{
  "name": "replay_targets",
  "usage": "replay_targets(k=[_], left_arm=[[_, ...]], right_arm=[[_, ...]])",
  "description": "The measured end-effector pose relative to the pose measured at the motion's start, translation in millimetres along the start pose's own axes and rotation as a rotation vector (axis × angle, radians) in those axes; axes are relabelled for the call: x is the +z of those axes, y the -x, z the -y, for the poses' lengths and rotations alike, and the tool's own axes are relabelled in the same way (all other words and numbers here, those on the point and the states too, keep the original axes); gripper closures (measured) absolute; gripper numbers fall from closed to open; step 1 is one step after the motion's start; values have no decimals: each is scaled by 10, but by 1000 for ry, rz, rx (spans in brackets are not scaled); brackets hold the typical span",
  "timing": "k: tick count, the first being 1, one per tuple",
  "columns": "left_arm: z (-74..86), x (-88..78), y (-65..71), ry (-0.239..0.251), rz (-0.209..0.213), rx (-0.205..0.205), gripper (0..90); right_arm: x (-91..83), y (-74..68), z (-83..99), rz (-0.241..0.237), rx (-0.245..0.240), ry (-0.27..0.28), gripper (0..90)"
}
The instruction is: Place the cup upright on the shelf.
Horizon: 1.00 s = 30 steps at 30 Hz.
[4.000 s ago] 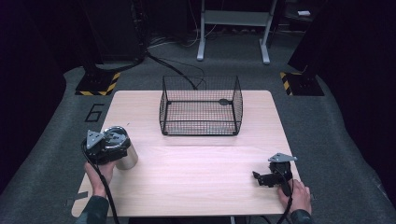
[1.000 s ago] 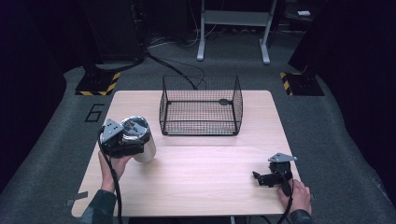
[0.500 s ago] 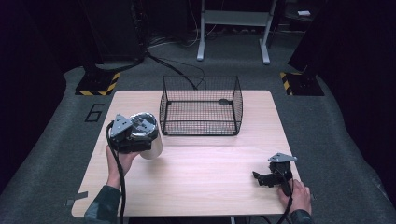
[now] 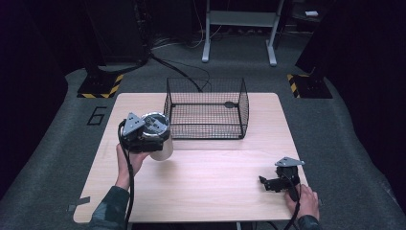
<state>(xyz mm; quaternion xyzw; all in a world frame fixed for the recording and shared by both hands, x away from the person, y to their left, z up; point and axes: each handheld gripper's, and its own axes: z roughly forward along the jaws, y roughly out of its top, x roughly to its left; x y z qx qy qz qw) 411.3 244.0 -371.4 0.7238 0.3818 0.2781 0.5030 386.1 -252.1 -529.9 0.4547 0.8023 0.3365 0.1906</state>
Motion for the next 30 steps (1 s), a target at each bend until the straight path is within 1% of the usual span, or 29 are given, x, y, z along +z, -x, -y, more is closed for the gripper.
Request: replay_targets(k=[5, 7, 8, 10, 13, 14, 19, 21, 22, 27, 30], left_arm=[[-54, 45, 21, 0, 16, 4, 37], [-65, 56, 28, 3, 13, 6, 37], [-80, 68, 38, 3, 18, 6, 37], [-111, 95, 54, 4, 23, 14, 37], [-136, 115, 65, 3, 27, 15, 37], [-162, 133, 74, 0, 38, 14, 37], [-207, 179, 95, 2, 46, 17, 37], [-226, 193, 108, -2, 51, 14, 38], [-250, 211, 113, -12, 60, 22, 38], [-294, 265, 142, -8, 55, 24, 37], [-334, 298, 165, -11, 65, 29, 38]], right_arm=[[0, 0, 0, 0, 0, 0, 0], [0, 0, 0, 0, 0, 0, 0], [0, 0, 0, 0, 0, 0, 0], [0, 0, 0, 0, 0, 0, 0], [0, 0, 0, 0, 0, 0, 0], [0, 0, 0, 0, 0, 0, 0], [0, 0, 0, 0, 0, 0, 0], [0, 0, 0, 0, 0, 0, 0], [0, 0, 0, 0, 0, 0, 0], [0, -1, 0, 0, 0, 0, 0], [0, 0, 0, 0, 0, 0, 0]])
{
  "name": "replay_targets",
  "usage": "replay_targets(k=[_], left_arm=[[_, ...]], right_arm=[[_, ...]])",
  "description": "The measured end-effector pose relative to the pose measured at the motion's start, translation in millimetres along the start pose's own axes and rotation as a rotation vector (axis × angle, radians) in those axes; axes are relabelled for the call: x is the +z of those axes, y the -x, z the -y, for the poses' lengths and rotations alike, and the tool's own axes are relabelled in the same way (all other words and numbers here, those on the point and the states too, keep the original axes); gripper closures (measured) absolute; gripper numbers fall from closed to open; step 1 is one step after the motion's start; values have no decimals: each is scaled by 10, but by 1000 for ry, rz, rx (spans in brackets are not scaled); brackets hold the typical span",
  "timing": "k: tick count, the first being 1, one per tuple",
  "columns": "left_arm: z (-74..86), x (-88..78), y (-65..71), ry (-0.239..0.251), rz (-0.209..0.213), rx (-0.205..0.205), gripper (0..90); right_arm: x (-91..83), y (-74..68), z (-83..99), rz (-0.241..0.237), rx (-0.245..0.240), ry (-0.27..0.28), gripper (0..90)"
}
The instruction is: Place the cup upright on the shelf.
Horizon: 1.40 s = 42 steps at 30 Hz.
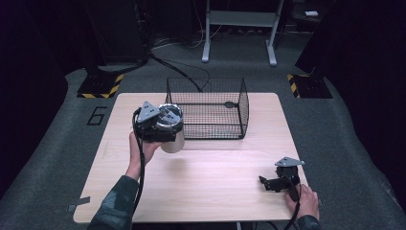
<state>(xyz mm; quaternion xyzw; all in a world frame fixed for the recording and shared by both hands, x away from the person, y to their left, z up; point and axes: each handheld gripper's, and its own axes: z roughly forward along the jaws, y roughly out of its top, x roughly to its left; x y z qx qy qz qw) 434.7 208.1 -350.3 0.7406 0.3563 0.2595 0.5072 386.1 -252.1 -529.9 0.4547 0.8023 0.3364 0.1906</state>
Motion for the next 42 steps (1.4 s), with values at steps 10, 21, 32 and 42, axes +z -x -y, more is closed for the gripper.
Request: replay_targets(k=[10, 21, 32, 42], left_arm=[[-173, 130, 19, 12, 29, -13, 38], [-376, 278, 14, 21, 53, -24, 38], [-558, 433, -10, 18, 59, -21, 38], [-655, 569, -37, 16, 46, -14, 38]], right_arm=[[0, 0, 0, 0, 0, 0, 0], [0, 0, 0, 0, 0, 0, 0], [0, 2, 0, -3, -1, 0, 0], [0, 2, 0, -3, -1, 0, 0]])
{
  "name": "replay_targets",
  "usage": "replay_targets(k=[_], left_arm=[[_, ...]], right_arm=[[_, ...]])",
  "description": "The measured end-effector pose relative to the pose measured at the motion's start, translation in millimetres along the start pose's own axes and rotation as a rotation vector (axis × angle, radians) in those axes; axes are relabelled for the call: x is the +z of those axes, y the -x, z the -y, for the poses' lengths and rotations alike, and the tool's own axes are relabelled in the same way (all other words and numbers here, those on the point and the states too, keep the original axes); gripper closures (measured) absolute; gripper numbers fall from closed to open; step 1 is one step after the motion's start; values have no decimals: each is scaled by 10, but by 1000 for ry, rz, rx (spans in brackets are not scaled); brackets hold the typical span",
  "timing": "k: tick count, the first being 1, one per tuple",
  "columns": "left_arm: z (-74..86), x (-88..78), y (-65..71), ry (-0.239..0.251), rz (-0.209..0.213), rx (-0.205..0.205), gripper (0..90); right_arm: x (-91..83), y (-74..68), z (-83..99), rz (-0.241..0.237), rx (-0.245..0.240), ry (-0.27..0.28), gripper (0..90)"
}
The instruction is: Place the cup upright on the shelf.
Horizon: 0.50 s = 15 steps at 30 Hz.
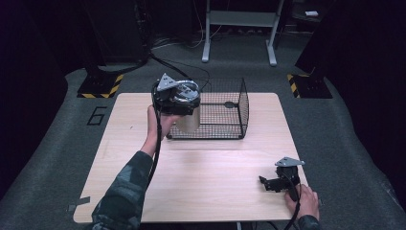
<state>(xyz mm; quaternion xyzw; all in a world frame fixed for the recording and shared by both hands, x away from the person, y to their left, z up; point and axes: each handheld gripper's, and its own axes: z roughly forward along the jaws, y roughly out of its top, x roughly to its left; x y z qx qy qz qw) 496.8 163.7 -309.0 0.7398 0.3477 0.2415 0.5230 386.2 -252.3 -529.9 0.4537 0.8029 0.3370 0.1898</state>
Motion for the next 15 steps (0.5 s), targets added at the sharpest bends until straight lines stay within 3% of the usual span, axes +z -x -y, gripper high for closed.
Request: replay_targets(k=[15], left_arm=[[-127, 150, -60, 3, -36, 5, 38]], right_arm=[[0, 1, 0, -1, -1, 0, 0]])
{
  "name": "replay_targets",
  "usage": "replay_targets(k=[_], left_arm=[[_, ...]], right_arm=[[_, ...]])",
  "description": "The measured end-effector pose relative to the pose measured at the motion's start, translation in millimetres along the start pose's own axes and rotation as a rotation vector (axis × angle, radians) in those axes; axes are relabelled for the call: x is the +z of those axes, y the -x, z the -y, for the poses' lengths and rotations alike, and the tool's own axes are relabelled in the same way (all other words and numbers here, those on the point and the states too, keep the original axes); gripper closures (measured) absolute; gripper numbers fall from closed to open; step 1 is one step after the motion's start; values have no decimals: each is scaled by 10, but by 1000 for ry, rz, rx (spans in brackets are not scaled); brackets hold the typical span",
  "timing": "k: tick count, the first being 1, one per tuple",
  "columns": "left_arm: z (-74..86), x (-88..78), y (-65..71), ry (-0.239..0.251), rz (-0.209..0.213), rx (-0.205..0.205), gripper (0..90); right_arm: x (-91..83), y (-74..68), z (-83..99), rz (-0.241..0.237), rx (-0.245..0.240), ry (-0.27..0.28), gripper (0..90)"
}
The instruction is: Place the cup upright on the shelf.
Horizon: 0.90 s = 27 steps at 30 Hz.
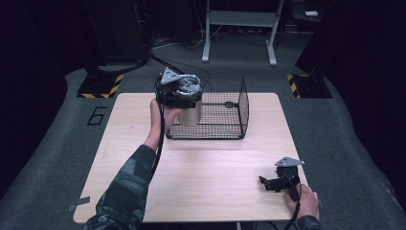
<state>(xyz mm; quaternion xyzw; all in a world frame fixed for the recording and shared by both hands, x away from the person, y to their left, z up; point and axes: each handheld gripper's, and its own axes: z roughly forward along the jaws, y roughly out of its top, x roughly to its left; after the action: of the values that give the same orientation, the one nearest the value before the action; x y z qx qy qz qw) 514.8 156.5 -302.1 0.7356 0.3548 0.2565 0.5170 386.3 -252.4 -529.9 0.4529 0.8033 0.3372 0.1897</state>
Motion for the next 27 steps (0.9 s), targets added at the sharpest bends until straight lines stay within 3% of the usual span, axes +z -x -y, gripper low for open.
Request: replay_targets(k=[16, 27], left_arm=[[-9, 251, -69, -19, -34, -18, 38], [-74, 405, -81, -1, -67, -40, 38]], right_arm=[[-2, -6, -2, -6, 11, 3, 0], [-4, -7, -3, -10, 14, -1, 0]])
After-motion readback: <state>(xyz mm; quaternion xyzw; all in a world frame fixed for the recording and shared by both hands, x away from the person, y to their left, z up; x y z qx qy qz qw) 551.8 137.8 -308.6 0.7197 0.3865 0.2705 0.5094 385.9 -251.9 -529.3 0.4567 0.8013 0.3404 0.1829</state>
